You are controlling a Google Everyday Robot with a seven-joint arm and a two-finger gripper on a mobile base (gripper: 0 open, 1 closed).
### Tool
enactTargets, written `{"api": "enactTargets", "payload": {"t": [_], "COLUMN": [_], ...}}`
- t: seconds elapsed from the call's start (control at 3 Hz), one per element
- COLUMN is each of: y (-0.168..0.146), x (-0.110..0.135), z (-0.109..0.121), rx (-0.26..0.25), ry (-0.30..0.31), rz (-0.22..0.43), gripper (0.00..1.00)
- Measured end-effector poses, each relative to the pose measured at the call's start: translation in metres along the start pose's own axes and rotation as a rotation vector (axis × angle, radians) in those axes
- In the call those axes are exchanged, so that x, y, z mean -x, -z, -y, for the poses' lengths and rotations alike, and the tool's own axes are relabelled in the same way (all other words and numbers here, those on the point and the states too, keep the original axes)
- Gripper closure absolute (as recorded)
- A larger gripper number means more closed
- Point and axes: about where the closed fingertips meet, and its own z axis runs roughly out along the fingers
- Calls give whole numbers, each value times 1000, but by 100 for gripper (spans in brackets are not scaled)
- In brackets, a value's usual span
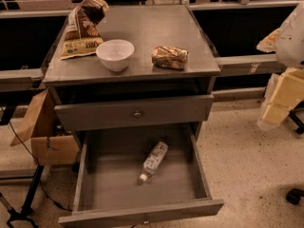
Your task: Pick blue plastic bottle from middle drawer and place on counter
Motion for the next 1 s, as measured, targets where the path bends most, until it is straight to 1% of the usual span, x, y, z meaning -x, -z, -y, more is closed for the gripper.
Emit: {"api": "enactTargets", "payload": {"t": [0.33,0.67,1.0], "y": [0,-10,-46], "x": [0,4,9], "z": [0,5,5], "rx": [0,2,43], "ry": [0,30,120], "rz": [0,24,26], "gripper": [0,0,0]}}
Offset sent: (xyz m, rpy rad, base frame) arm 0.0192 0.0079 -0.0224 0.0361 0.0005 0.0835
